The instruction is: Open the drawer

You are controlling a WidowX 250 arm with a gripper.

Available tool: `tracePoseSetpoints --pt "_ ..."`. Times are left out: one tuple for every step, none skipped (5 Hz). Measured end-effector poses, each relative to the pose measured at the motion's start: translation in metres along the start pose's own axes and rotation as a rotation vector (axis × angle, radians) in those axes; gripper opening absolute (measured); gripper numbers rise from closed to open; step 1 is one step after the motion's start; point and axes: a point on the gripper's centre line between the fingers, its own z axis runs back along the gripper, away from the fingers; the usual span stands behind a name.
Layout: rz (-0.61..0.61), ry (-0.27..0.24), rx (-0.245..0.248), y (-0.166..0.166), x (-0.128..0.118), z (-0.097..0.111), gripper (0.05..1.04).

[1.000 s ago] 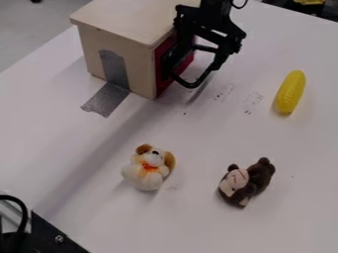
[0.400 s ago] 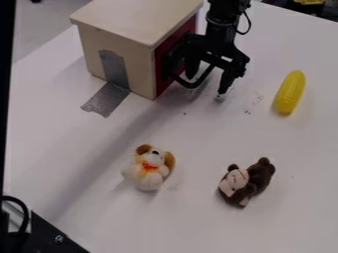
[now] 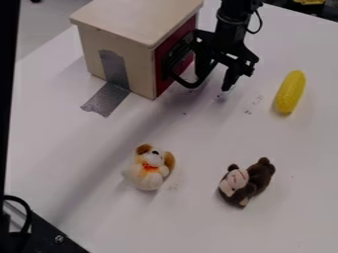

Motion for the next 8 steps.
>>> tracePoseSetpoints --pt "0.004 0.006 -0.002 -0.001 -0.001 -0.002 0.399" --pt "0.015 0.028 -0.007 -0.003 -0.003 -0.007 0.180" --pt "0.028 0.029 -0.034 -0.010 0.001 -0.005 0.124" --pt "-0.012 0.029 -0.036 -0.027 0.009 0.000 0.121" --pt "-0.034 0.032 -0.031 -0.042 0.013 0.004 0.120" --pt "-0.038 0.031 -0.035 -0.050 0.013 0.006 0.121" --pt "-0.038 0.028 -0.041 -0.060 0.015 0.013 0.120" --pt "-0.049 0.033 -0.042 -0.072 0.014 0.014 0.120"
